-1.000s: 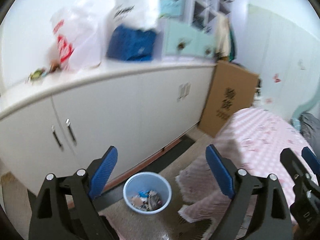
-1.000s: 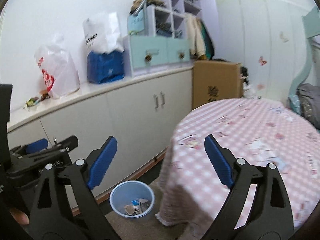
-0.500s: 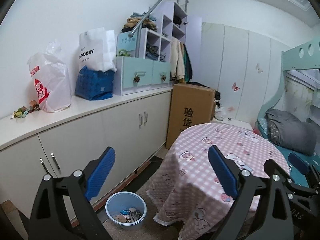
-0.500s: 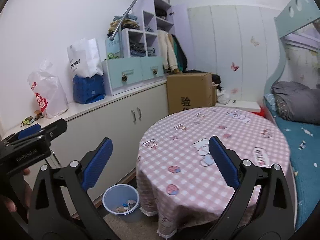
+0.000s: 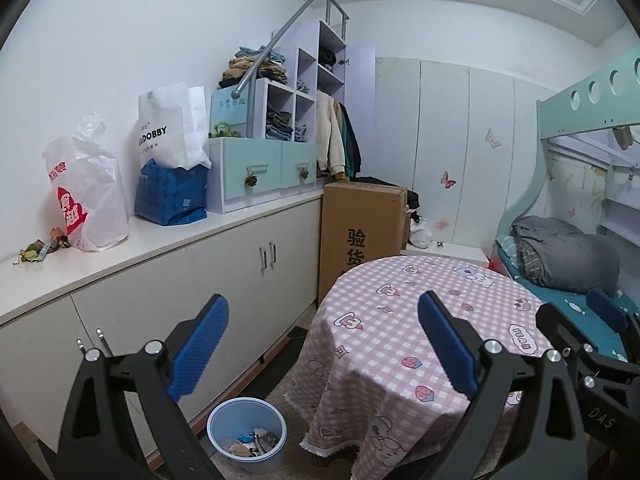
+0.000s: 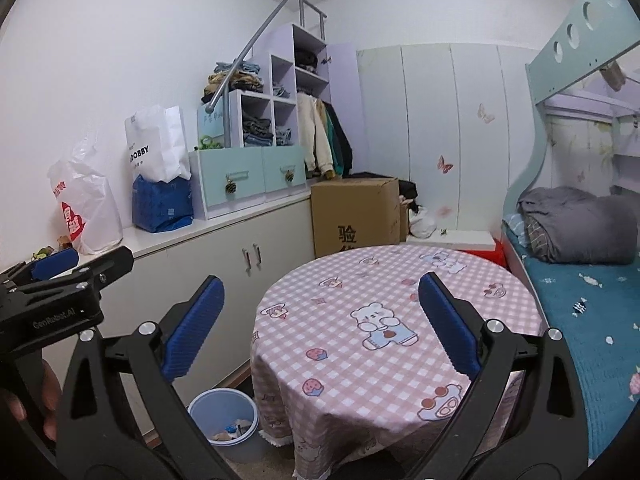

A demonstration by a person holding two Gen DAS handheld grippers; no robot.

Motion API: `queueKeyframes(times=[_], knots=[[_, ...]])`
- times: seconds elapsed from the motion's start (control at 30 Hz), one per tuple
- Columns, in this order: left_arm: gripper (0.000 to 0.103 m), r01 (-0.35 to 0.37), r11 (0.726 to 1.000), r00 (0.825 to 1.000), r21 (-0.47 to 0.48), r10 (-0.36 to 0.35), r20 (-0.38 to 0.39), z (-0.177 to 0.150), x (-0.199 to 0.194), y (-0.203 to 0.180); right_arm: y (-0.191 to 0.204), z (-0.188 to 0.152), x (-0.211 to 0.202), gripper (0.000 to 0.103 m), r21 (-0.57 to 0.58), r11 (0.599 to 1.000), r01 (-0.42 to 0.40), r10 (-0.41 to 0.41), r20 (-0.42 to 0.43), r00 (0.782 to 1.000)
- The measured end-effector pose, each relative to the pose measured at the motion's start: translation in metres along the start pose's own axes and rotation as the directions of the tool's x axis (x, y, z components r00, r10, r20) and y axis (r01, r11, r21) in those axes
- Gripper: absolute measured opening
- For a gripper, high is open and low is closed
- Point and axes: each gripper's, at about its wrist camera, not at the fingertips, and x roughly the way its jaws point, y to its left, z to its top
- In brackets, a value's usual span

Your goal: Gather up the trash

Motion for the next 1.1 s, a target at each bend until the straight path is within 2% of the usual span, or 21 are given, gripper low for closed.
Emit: queueKeyframes(times=[0.2,1.1], knots=[[0.094,0.015,1.0,1.0,0.02,-0.015,0.002,-0.001,-0.002,-0.007,-0.004,0.0,-0.006,0.096,0.001,1.0,0.015,-0.015,0.023,1.0],[0.094,0.006,0.999,1.0,0.045,-0.006,-0.005,-0.004,-0.001,-0.008,-0.008,-0.009,-0.002,0.096,0.01,1.0,0.01,-0.01,-0.009,1.0]])
